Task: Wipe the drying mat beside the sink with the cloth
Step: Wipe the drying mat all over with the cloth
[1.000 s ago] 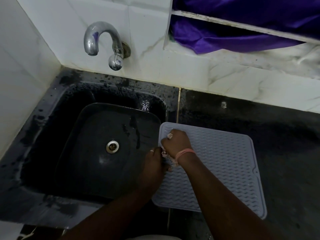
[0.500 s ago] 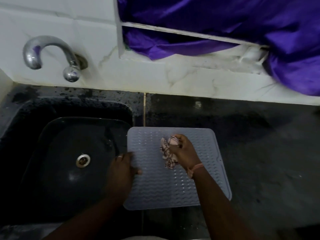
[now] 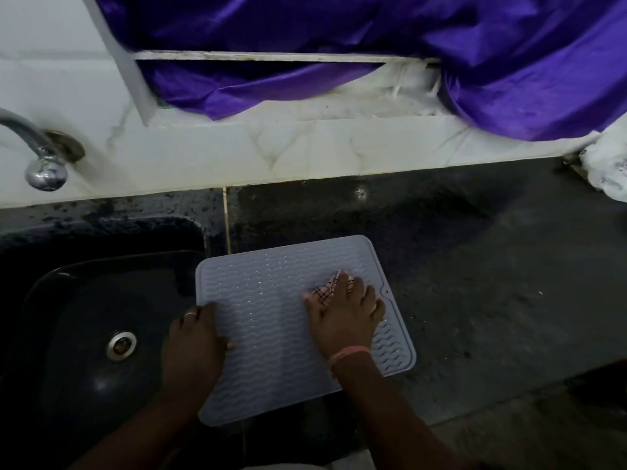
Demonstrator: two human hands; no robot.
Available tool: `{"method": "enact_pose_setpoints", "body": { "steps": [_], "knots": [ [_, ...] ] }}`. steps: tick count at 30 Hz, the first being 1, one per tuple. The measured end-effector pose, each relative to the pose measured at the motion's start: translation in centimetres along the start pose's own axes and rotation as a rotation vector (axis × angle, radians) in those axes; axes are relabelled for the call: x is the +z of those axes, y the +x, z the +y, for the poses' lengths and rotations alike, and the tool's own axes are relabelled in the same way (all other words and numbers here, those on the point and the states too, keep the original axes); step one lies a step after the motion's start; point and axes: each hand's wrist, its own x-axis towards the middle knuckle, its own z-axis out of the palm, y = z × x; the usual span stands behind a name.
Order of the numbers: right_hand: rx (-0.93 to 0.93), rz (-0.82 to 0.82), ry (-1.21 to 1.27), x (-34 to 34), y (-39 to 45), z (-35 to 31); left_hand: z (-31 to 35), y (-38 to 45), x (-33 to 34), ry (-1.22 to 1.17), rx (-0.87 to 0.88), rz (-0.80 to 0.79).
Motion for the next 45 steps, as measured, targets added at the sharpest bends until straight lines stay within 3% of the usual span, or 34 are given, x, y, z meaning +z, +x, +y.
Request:
{"method": "enact_pose_setpoints", "body": {
  "steps": [4,8,14,35,45],
  "knots": [
    [-0.054,-0.168,0.081,-0.3,2.1,1.5,0.3,0.3,-0.4,0.002,0.012,-0.043],
    [-0.088,-0.097,0.346,-2.1,5.5,3.5,0.7,0.7,-1.1,0.060,0.020,-0.058],
    [0.063,-0.021,0.241,-2.8,8.6,6.1,0.8,0.6,-1.1,0.093,0.029,-0.051],
    [-0.097,-0.033,0.346,0.1,5.0,-0.5,-1.1,0.5,0.4,-0.095,0.021,0.018],
    [-0.108,-0.004,0.601,0.9,2.4,-3.5,-2.4,0.5,0.9,-0.205,-0.009,-0.003]
  ]
}}
